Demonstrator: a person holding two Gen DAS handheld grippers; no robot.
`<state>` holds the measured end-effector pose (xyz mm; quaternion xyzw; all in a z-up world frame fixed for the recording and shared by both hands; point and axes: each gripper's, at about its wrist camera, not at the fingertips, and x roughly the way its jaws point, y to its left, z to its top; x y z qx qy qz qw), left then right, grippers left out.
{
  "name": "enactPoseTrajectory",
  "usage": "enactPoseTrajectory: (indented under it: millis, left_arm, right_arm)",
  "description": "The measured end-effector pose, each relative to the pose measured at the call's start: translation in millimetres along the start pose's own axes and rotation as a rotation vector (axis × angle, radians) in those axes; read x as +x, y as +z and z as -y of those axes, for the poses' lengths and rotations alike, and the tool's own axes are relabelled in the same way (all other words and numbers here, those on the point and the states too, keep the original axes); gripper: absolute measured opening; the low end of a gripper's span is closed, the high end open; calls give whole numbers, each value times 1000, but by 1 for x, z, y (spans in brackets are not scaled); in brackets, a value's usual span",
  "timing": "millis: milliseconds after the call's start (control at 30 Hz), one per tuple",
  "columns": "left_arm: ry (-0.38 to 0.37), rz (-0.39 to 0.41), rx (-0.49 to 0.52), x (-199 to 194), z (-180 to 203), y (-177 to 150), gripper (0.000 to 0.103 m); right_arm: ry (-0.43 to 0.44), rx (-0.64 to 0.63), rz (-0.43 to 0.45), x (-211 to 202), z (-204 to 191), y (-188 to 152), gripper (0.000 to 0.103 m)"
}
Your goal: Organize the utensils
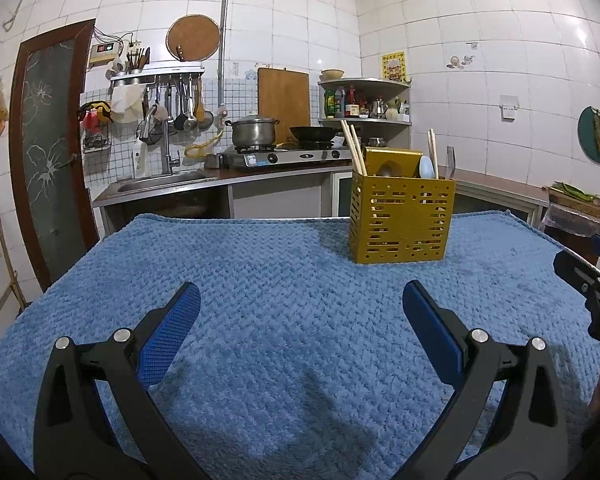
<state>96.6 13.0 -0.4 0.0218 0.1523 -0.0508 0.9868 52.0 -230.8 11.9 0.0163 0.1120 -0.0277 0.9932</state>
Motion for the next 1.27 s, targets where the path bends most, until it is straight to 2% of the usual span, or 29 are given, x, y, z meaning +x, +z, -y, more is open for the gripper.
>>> enactPoseTrajectory:
  millis: [1267]
  left_arm:
    - [5, 20, 7, -5, 5, 4, 98]
  right_arm:
    - [-2, -7, 5, 2, 2, -1, 98]
